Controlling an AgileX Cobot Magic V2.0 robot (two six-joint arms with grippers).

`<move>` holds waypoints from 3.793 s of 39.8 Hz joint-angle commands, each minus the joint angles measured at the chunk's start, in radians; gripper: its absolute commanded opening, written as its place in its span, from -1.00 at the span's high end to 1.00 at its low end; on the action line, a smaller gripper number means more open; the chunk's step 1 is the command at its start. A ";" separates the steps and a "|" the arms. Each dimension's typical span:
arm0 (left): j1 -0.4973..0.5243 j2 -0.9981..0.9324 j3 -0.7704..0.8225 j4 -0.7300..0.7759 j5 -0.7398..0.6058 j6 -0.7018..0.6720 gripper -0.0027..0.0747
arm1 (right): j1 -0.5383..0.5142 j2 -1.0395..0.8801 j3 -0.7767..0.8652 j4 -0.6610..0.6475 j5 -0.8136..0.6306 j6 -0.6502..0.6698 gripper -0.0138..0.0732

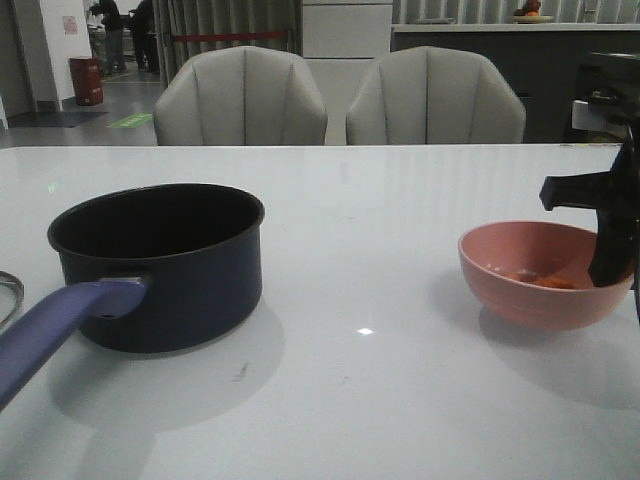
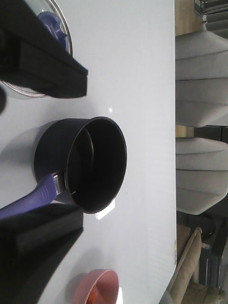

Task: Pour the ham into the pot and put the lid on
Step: 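Lift the pink bowl with the right gripper over the pot, then tilt the pink bowl with the right gripper to pour slices into pot, then carry the emptied bowl back and lower it onto the table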

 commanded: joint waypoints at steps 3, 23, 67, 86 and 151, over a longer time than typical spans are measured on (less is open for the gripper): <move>-0.009 0.011 -0.027 -0.004 -0.070 0.002 -0.39 | -0.002 -0.032 -0.030 -0.018 0.010 -0.002 0.37; -0.009 0.011 -0.027 -0.004 -0.070 0.002 -0.39 | 0.254 -0.175 -0.264 -0.014 -0.063 -0.081 0.37; -0.009 0.011 -0.027 -0.004 -0.070 0.002 -0.39 | 0.581 0.156 -0.208 -0.216 -1.711 -0.488 0.37; -0.009 0.011 -0.027 -0.004 -0.070 0.002 -0.39 | 0.614 0.242 -0.157 -0.207 -1.846 -1.129 0.37; -0.009 0.011 -0.027 -0.004 -0.070 0.002 -0.39 | 0.106 -0.267 -0.179 0.194 0.060 -0.354 0.37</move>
